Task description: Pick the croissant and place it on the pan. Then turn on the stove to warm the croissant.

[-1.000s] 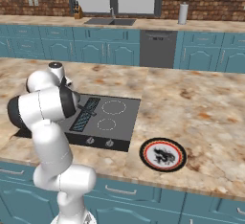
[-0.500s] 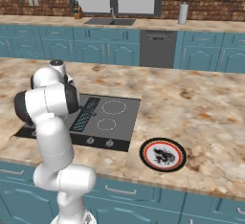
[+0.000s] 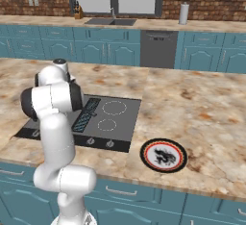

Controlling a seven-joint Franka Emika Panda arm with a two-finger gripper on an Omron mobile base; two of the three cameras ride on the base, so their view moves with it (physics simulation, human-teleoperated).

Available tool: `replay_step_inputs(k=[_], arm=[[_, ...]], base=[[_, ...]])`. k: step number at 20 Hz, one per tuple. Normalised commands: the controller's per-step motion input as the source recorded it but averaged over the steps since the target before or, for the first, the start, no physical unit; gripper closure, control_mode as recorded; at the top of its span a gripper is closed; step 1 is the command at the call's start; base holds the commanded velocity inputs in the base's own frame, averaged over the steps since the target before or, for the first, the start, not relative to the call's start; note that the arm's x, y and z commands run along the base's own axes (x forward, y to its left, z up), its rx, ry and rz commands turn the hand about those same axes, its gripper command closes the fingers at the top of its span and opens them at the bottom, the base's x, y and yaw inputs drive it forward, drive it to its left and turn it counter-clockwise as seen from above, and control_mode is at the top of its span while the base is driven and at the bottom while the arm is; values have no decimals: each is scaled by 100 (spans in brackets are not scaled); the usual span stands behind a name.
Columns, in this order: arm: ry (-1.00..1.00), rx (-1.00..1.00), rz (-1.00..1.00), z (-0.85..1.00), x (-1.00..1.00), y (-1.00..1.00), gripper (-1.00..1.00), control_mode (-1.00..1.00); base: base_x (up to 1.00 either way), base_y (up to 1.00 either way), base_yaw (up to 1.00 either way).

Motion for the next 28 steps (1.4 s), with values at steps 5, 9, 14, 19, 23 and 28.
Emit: replay_step_inputs(k=[5,9,14,19,23,28], arm=[[4,0,0,-9,20,16,100,-100],[1,0,0,-9,24,20,100,-100],[0,0,0,-13,29,9,100,-100],[0,0,0,-17,32,8,100,-100],[0,0,0,-19,31,11,100,-100],[0,0,0,-22,32,14,100,-100]], base=[[0,0,0],[0,0,0],[0,0,0],[0,0,0],[0,0,0],[0,0,0]])
